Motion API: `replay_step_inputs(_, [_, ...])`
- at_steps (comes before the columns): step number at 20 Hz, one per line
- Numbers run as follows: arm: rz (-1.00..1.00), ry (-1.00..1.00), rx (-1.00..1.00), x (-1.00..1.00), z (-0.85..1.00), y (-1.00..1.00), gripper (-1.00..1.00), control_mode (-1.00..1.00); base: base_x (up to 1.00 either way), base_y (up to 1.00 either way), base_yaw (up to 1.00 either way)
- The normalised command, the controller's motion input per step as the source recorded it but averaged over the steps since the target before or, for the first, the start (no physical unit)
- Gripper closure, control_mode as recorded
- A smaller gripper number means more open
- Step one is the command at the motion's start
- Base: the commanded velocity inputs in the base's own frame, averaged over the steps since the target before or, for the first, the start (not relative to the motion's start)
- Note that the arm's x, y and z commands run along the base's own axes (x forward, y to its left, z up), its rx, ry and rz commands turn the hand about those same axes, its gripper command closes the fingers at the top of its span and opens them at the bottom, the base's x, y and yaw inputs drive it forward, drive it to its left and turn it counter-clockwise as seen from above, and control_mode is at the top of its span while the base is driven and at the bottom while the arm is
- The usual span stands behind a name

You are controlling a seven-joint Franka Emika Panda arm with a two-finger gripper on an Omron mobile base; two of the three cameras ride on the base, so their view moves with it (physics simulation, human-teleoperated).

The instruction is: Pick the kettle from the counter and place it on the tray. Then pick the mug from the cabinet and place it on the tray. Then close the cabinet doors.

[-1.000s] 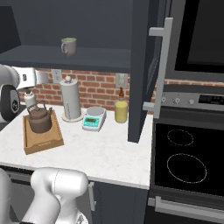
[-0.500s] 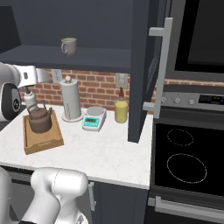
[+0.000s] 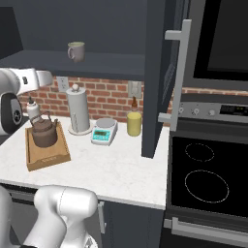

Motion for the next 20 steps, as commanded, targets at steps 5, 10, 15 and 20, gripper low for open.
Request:
replay_step_inputs(5, [-0.01, -0.05, 0.00, 0.00, 0.25, 0.02, -1.00, -1.00, 0.00, 0.00, 0.00])
replay_step_inputs(10, [0.00, -0.03, -0.01, 0.00, 0.00, 0.09, -1.00, -1.00, 0.00, 0.00, 0.00])
replay_step_inputs(15, [-0.03, 0.00, 0.00, 0.13, 0.05, 0.05, -1.00, -1.00, 0.00, 0.00, 0.00])
replay_step_inputs(20, [-0.11, 0.00, 0.00, 0.31, 0.28, 0.13, -1.00, -1.00, 0.00, 0.00, 0.00])
